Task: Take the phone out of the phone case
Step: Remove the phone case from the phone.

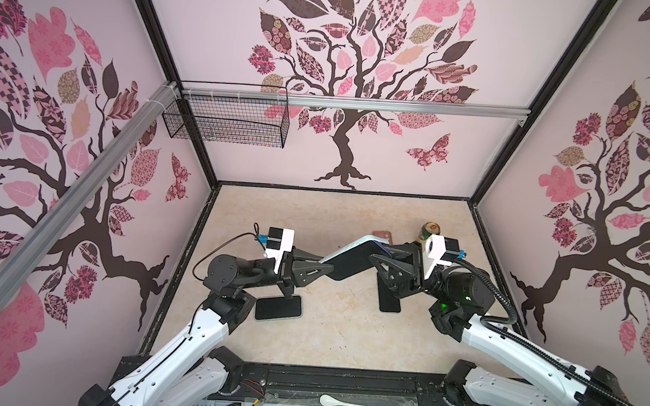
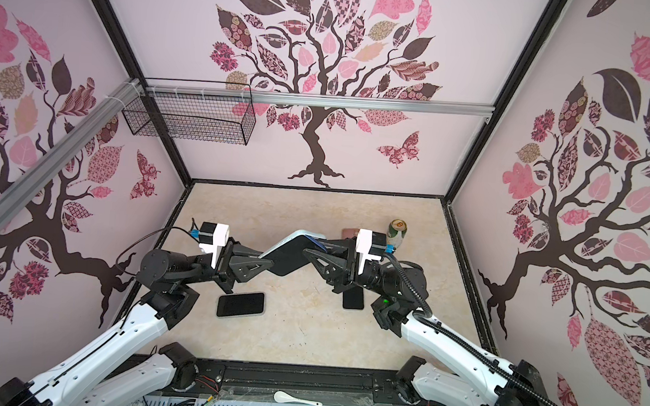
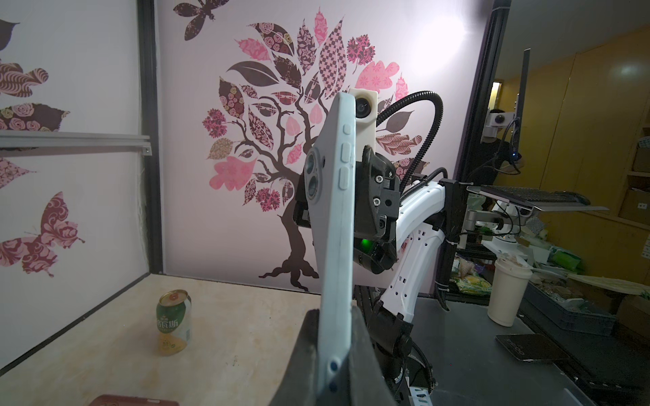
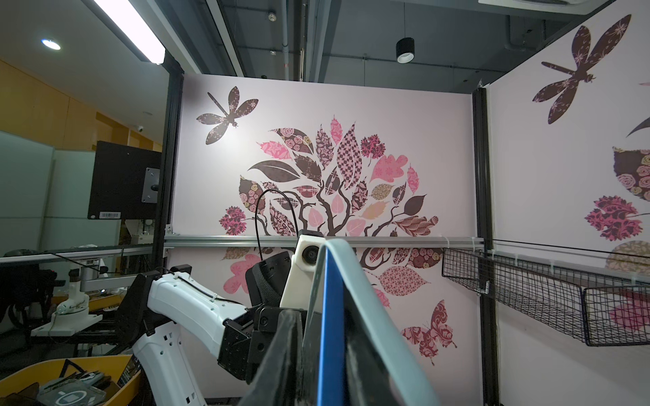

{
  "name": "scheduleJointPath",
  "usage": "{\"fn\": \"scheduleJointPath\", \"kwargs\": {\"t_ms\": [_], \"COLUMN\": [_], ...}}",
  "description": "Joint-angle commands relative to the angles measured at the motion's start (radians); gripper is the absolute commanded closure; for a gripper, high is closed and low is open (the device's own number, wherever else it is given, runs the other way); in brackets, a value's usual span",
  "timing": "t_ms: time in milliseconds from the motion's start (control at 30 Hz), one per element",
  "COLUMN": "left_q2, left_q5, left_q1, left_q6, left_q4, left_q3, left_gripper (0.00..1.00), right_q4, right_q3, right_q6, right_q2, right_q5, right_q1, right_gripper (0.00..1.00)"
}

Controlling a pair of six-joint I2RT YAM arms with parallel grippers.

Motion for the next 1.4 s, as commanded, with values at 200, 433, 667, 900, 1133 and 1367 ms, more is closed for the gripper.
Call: {"fn": "scheduleJointPath", "kwargs": {"t_ms": [200,433,667,900,1133,1367], "left_q2": [-0.023,-0.029,-0.077,-0.114,-0.047,0.032], "left_q5": [-0.191,-0.189,-0.241,-0.259,-0.124,-0.033], "left_q1": [-0.003,-0.002,-0.003,-0.003,-0.003,-0.004], "left_q6": [0.0,0.024,0.124,0.263,0.396,0.432], "left_q4": [0.001,-0.065,-0.309,-0.607,-0.823,-0.889], "left_q3": [-0.019,-0.011,0.032,0.101,0.208,0.274], "left_gripper": [1.0,0.98,0.19,0.14,0.16,0.23], "right_q4": [-0.1,-0.112,-0.346,-0.78,-0.862,-0.983], "right_q3": [-0.008,-0.03,-0.02,0.046,0.048,0.078], "right_q6": [-0.03,-0.049,-0.226,-0.541,-0.585,-0.767], "right_q2": [0.003,-0.026,-0.094,-0.164,-0.173,-0.158], "right_q5": [-0.124,-0.077,0.009,0.128,0.135,0.105], "right_q1": [0.037,0.036,0.036,0.029,-0.038,-0.039], "right_gripper": [0.9,1.0,1.0,1.0,1.0,1.0]}}
